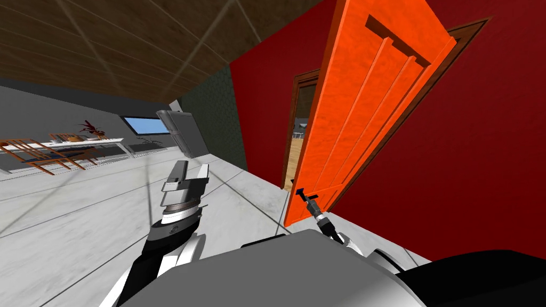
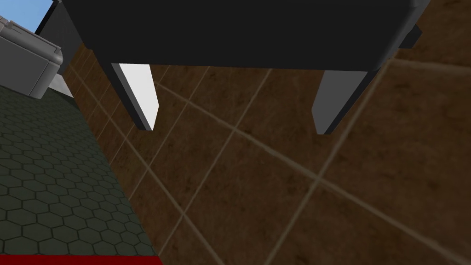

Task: Pull the door open

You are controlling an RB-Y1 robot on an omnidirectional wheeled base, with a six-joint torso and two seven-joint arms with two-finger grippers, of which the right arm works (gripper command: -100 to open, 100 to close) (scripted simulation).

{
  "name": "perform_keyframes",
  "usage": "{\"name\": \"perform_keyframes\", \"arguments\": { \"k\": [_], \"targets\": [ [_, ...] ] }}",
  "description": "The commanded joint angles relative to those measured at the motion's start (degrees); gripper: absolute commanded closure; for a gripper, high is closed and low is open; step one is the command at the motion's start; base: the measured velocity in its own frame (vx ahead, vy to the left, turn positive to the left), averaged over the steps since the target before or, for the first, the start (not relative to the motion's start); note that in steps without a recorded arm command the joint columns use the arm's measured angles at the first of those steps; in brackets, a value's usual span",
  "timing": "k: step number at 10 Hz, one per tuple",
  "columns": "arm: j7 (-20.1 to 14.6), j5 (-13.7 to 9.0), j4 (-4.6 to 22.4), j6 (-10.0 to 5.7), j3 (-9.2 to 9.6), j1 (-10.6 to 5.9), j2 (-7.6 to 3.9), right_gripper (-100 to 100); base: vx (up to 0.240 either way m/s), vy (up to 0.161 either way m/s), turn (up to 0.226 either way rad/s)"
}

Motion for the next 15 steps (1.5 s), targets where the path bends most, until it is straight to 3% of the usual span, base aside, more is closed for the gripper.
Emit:
{"name": "perform_keyframes", "arguments": {
  "k": [1, 2, 4, 10, 11, 13, 15],
  "targets": [
    [0.63, 0.21, -1.12, 1.54, 0.23, -0.31, 0.88, 100, -0.211, -0.078, 0.131],
    [0.63, 0.21, -0.63, 1.54, 0.23, -0.31, 0.88, 100, -0.129, -0.058, 0.043],
    [1.41, 0.27, -2.34, 3.96, 0.18, -1.47, 1.69, 100, -0.180, -0.086, 0.112],
    [2.92, 0.37, -4.68, 8.59, 0.07, -3.69, 3.24, 100, -0.166, -0.112, 0.098],
    [2.66, 0.41, -4.86, 8.47, 0.18, -3.20, 3.07, 100, -0.051, -0.051, 0.045],
    [1.71, 0.15, -3.68, 6.10, 0.36, -2.04, 2.01, 100, -0.150, -0.012, 0.253],
    [1.48, 0.07, -3.40, 5.52, 0.37, -1.77, 1.74, 100, -0.095, -0.029, 0.068]
  ]
}}
